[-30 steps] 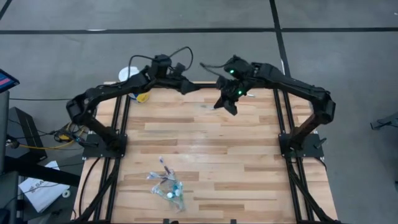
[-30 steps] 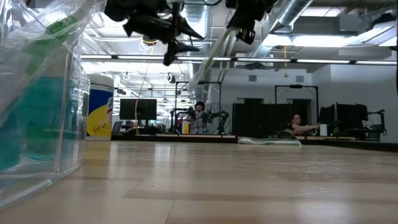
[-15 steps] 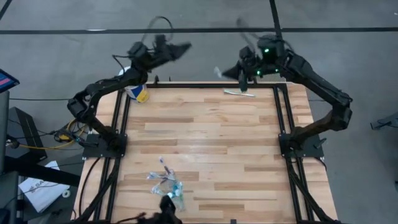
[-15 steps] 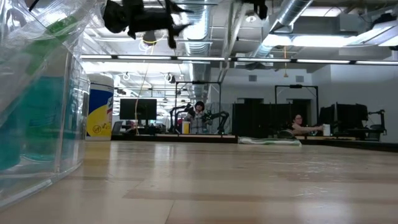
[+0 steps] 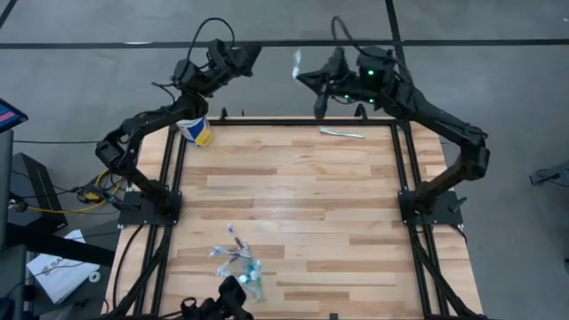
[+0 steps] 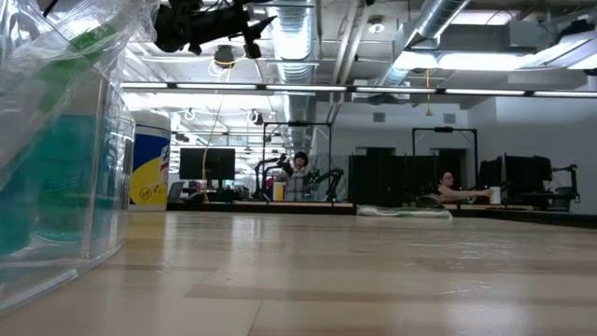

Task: Pick & Place toothbrushing station
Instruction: Put the green toothbrush into the transparent organizer

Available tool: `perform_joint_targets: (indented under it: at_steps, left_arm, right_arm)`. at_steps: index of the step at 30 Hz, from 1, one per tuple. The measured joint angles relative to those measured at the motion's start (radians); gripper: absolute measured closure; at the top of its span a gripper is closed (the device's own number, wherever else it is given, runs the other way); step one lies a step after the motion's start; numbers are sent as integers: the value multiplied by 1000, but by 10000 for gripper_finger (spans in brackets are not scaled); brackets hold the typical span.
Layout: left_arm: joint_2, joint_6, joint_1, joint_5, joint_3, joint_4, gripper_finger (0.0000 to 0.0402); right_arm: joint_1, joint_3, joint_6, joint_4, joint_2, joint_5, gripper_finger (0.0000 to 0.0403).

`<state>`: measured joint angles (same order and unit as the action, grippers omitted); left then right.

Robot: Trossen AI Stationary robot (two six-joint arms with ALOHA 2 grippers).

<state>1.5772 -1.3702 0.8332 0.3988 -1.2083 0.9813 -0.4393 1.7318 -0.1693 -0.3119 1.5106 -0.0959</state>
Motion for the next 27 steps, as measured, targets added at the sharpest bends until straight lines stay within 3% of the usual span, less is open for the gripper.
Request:
perform_joint_targets:
  at_steps: [4, 13, 20, 27]
  left_arm:
    - [0, -6, 5, 8, 0, 0, 247]
    - [0, -55, 10, 8, 0, 9, 247]
    - [0, -70, 12, 21, 0, 24, 247]
    - [0, -69, 160, 39, 0, 11, 247]
  right_arm:
    - [52, 99, -123, -40, 71, 74, 403]
    - [99, 375, -223, -211, 254, 52, 403]
    - [126, 501, -232, -260, 338, 11, 403]
    - [125, 561, -233, -317, 348, 16, 403]
